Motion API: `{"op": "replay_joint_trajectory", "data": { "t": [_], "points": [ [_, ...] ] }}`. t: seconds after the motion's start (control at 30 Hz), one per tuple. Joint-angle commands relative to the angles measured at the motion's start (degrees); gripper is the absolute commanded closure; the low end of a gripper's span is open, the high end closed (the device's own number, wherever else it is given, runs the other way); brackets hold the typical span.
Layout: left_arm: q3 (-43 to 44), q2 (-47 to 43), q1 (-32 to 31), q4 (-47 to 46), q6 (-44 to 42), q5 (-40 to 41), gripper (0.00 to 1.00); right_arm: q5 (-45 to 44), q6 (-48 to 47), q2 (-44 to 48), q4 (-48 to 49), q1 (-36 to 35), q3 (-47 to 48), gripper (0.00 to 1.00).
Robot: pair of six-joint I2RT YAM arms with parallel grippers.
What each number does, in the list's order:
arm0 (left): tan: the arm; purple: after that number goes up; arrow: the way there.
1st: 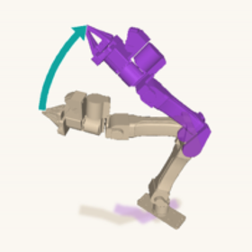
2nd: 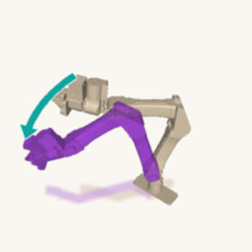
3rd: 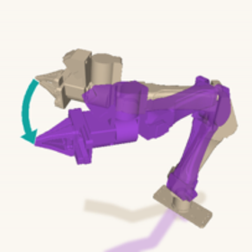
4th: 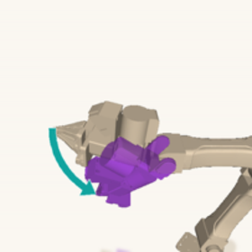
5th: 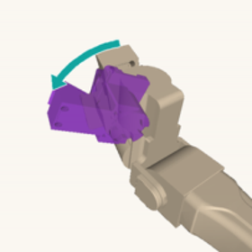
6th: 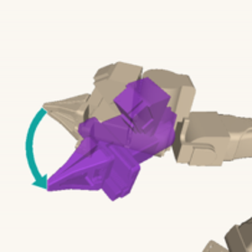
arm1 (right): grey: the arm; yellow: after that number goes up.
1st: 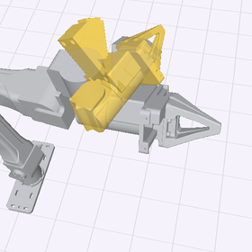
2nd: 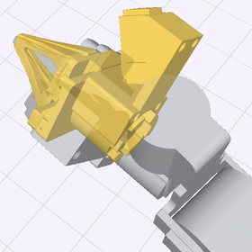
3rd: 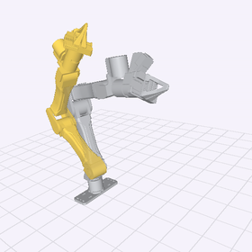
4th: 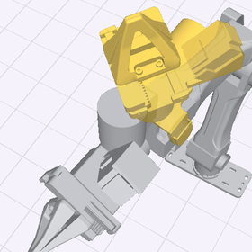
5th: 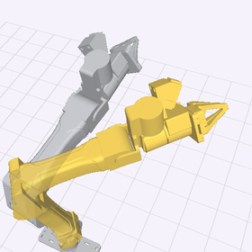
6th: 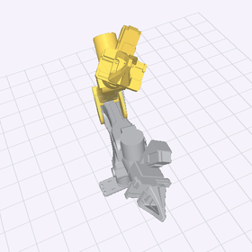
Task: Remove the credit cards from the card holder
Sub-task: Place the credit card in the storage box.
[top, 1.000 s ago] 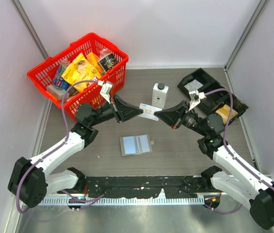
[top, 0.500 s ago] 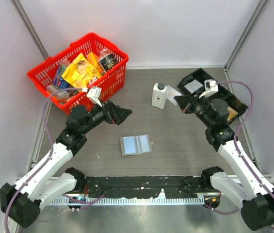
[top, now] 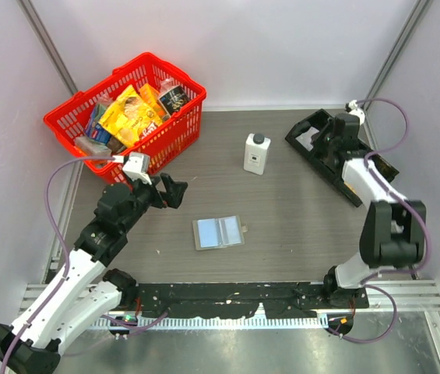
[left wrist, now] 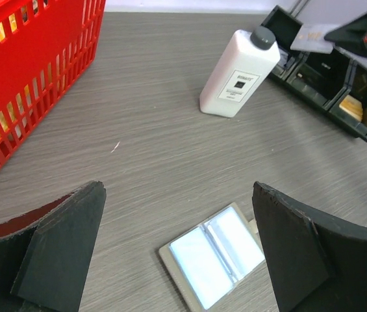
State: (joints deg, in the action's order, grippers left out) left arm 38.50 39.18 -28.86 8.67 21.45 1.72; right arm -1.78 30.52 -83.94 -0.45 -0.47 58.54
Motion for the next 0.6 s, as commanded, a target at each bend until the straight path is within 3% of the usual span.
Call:
{"op": "replay_joint_trajectory", "data": {
  "t": [0.0,0.27,0.57],
  "points": [
    [0.3,0.7,0.2,-0.8,-2.5,1.0,0.00,3.4,2.0,-10.2,4.6,2.2,10.5,0.98],
    [-0.4,0.9,0.1,-1.0,-0.9,-1.5,0.00,6.8,8.0,-27.8,2.6,3.9,27.2,0.95],
    [-0.1,3.3,0.2,-0.8,0.6,-3.8,0.00,5.2,11.7,-35.4,-1.0,4.3,32.2,0.90]
  ]
}}
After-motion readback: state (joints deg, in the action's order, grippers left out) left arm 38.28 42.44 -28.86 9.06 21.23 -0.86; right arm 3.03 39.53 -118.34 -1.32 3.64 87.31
